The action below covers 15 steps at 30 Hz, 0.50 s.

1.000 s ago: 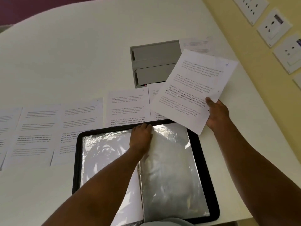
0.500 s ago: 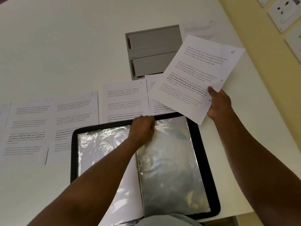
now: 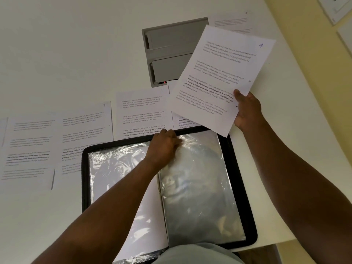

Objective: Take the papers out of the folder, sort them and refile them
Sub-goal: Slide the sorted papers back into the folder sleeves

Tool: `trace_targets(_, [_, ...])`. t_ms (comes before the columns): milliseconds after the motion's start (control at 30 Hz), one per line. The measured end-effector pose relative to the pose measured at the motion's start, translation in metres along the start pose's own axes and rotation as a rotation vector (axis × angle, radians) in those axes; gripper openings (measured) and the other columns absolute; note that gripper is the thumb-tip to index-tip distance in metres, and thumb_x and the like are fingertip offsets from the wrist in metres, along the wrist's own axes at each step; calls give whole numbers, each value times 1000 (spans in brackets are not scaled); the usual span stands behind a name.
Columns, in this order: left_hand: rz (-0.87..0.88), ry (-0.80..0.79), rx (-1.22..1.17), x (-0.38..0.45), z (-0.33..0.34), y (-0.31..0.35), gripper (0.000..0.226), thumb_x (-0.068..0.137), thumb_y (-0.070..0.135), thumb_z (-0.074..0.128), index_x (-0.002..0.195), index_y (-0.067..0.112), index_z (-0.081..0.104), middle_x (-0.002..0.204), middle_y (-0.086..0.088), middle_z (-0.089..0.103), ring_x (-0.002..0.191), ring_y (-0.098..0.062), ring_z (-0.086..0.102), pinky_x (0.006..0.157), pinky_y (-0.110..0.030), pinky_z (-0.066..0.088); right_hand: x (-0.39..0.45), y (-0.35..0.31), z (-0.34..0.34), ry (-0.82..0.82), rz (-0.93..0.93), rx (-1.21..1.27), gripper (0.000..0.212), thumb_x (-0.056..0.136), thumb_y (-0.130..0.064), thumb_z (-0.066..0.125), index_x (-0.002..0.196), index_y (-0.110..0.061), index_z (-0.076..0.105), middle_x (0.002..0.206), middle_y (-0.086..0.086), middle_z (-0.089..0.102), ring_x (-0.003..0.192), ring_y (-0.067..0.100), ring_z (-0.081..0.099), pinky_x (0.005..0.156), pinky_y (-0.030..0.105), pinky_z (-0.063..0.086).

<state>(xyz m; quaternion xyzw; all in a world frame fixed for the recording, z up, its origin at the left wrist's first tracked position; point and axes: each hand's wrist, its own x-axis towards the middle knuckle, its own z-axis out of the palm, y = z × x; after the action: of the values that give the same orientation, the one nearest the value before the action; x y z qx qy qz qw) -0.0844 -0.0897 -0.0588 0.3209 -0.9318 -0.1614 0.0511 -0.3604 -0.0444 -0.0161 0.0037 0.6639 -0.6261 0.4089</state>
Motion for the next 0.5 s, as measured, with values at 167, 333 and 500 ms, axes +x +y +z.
trace_targets(167, [-52,14,24,-7,-5,6,22,83,10,65,103,16,71,80,-7,71,73,-30,65,67,-34,49,4,3,17,-51,-8,45,14,91,-18,66,105,-18,68,108,10,71,102,32,67,86,53,55])
trace_targets(333, [14,77,33,-9,-7,6,7,85,15,66,88,12,72,93,-7,69,83,-28,60,65,-35,49,6,1,40,-112,0,136,15,91,-16,66,106,-16,67,110,13,70,101,31,66,87,56,53])
trace_targets(500, [38,65,57,-6,-7,12,7,82,12,67,84,14,73,75,-3,67,71,-25,57,58,-33,47,5,3,65,-237,25,271,22,91,-13,65,113,-14,64,119,17,66,108,34,63,89,58,51])
